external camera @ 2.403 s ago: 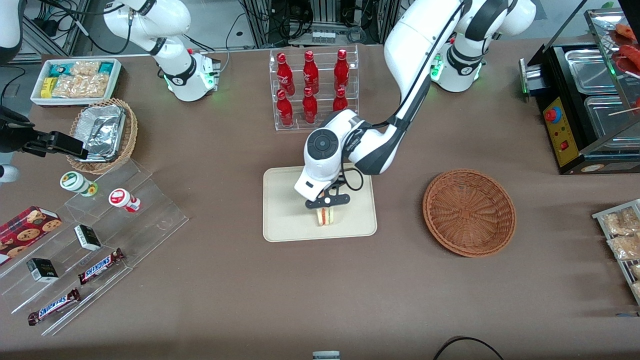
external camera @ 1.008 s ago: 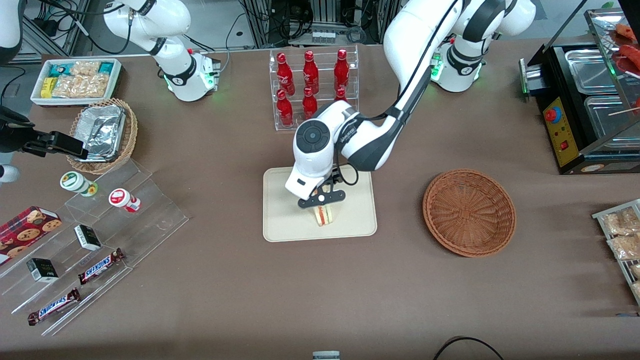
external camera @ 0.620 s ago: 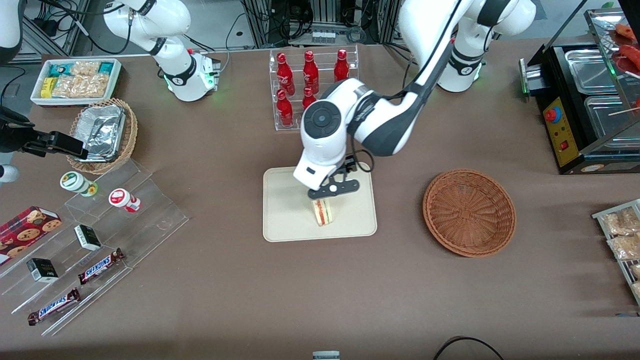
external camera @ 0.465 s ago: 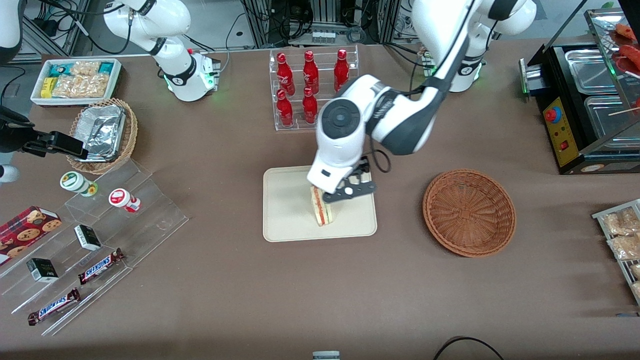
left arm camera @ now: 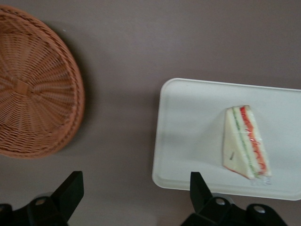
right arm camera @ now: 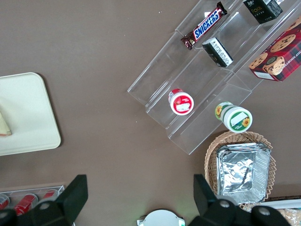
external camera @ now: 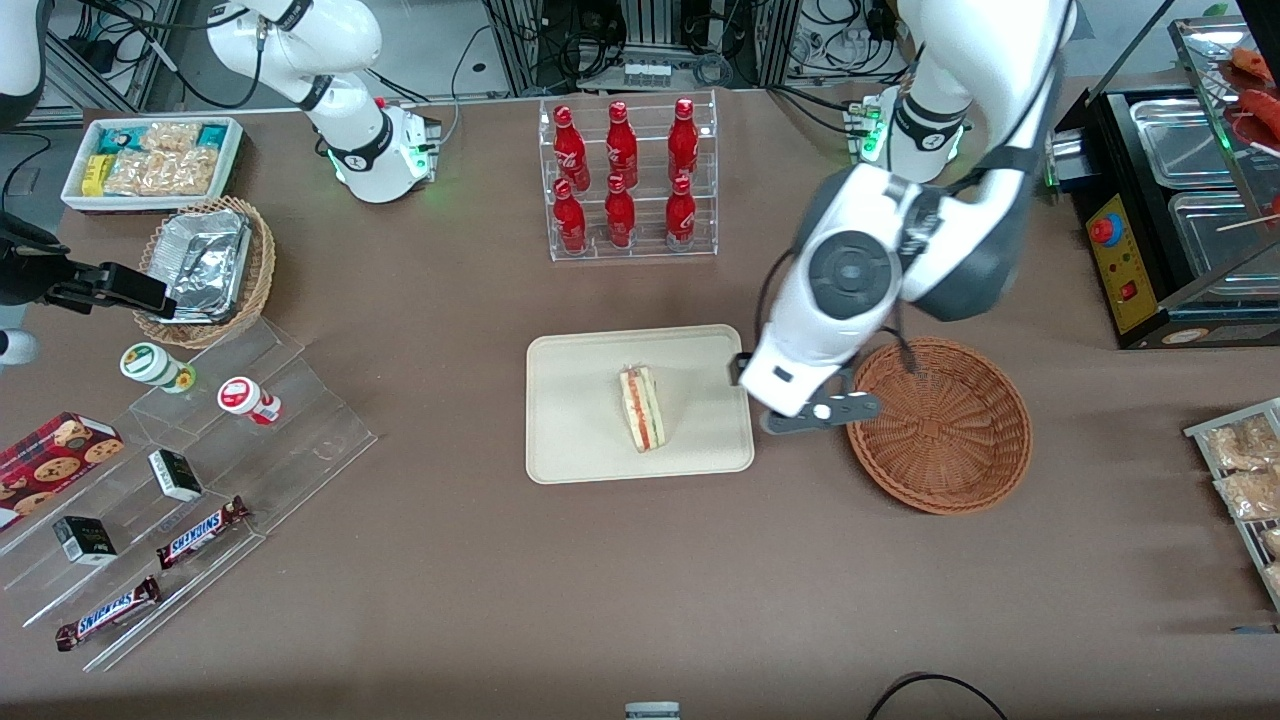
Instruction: Place sandwich from basket to tray
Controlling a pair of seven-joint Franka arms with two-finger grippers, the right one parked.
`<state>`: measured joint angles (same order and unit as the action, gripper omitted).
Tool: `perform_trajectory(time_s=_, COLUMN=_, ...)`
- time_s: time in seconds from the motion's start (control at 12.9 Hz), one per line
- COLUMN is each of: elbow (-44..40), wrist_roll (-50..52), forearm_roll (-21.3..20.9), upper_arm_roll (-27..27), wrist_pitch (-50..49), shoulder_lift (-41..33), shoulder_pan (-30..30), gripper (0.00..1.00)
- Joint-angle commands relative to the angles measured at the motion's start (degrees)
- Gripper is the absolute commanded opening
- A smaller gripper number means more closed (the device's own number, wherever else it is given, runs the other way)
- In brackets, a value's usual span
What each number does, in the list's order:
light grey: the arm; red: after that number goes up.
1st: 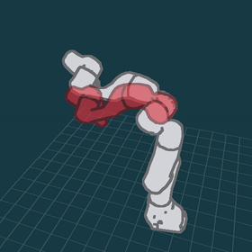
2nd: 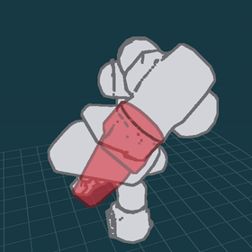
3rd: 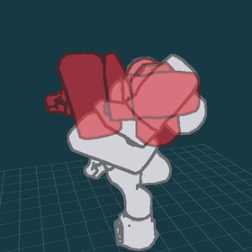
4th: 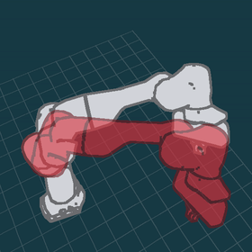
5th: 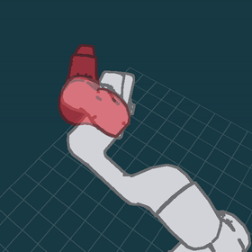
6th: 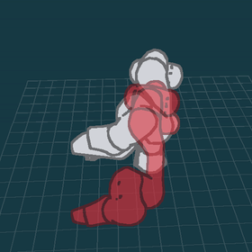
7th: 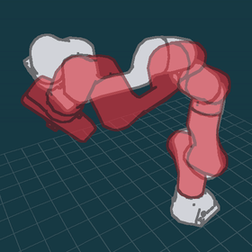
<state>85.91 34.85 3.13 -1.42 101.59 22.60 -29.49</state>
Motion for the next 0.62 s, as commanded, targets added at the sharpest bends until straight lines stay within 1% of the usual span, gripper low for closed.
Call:
perform_trajectory(time_s=0.0, elbow=7.0, wrist_roll=-6.6, forearm_roll=0.1, upper_arm_roll=0.5, wrist_pitch=0.3, shoulder_lift=-6.2, shoulder_pan=4.3, gripper=1.00)
perform_trajectory(time_s=0.16, elbow=8.7, wrist_roll=-11.4, forearm_roll=0.1, upper_arm_roll=0.5, wrist_pitch=-0.6, shoulder_lift=-8.4, shoulder_pan=7.3, gripper=1.00)
perform_trajectory(time_s=0.31, elbow=8.8, wrist_roll=-17.0, forearm_roll=0.1, upper_arm_roll=0.5, wrist_pitch=-4.1, shoulder_lift=-10.3, shoulder_pan=10.4, gripper=1.00)
perform_trajectory(time_s=0.47, elbow=10.1, wrist_roll=-22.3, forearm_roll=0.0, upper_arm_roll=1.0, wrist_pitch=-7.0, shoulder_lift=-13.4, shoulder_pan=15.5, gripper=1.00)
perform_trajectory(time_s=0.54, elbow=10.4, wrist_roll=-25.0, forearm_roll=0.0, upper_arm_roll=2.1, wrist_pitch=-8.7, shoulder_lift=-14.6, shoulder_pan=17.9, gripper=1.00)
